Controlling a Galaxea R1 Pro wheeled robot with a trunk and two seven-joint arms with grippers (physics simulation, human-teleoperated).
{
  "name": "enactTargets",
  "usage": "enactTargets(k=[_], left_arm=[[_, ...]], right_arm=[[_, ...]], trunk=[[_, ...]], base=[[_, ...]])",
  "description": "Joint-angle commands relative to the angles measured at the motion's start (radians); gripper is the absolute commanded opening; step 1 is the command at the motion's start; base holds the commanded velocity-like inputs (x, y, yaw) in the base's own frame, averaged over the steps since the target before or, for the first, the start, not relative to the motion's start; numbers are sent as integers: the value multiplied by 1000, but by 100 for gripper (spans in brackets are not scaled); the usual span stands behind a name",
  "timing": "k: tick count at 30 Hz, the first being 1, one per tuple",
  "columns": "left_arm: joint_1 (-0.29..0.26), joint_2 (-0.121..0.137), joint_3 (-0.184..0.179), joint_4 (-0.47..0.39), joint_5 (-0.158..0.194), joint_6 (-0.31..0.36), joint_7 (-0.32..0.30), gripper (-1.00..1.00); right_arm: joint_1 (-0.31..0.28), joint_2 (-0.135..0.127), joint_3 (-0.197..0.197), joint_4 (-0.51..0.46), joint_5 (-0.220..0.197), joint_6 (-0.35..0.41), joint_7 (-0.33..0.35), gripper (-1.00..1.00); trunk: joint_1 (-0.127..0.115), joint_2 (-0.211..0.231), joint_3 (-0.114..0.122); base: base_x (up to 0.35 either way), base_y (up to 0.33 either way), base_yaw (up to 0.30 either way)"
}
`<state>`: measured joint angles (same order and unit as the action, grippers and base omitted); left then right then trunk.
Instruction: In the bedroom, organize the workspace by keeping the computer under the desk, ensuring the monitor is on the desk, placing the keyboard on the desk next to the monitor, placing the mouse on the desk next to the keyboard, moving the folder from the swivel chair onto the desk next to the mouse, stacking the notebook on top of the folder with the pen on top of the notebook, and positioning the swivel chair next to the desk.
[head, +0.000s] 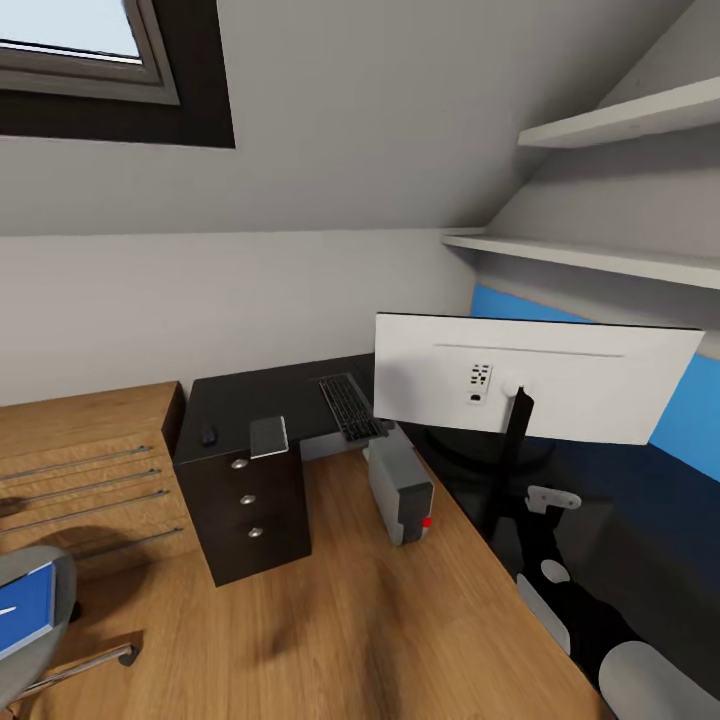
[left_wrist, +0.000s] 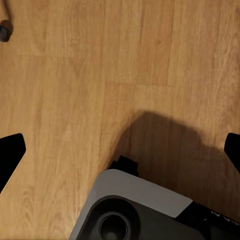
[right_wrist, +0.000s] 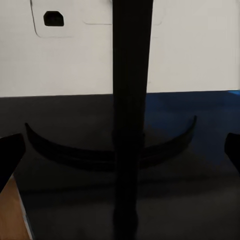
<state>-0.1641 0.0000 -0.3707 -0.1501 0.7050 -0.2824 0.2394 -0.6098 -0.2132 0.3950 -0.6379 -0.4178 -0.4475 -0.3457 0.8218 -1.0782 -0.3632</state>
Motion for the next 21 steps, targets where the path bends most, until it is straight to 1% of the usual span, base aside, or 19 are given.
enactTargets(k=[1,12,21], left_arm=[[0,0,-9,0,5,-3,6,100],[-1,1,-14,0,1,-4,1,100],[-1,1,-14,0,1,-4,0,100]], right_arm=[[-1,-2,8,0,-8,-5,-7,100],[-1,-3,6,2,-7,-4,-9,100],[-1,-16,5,6,-6,-1,-8,100]], trunk=[[0,-1,-1],[0,-1,-1],[0,-1,-1]], base=[[0,0,0],[5,0,0],[150,0,0]])
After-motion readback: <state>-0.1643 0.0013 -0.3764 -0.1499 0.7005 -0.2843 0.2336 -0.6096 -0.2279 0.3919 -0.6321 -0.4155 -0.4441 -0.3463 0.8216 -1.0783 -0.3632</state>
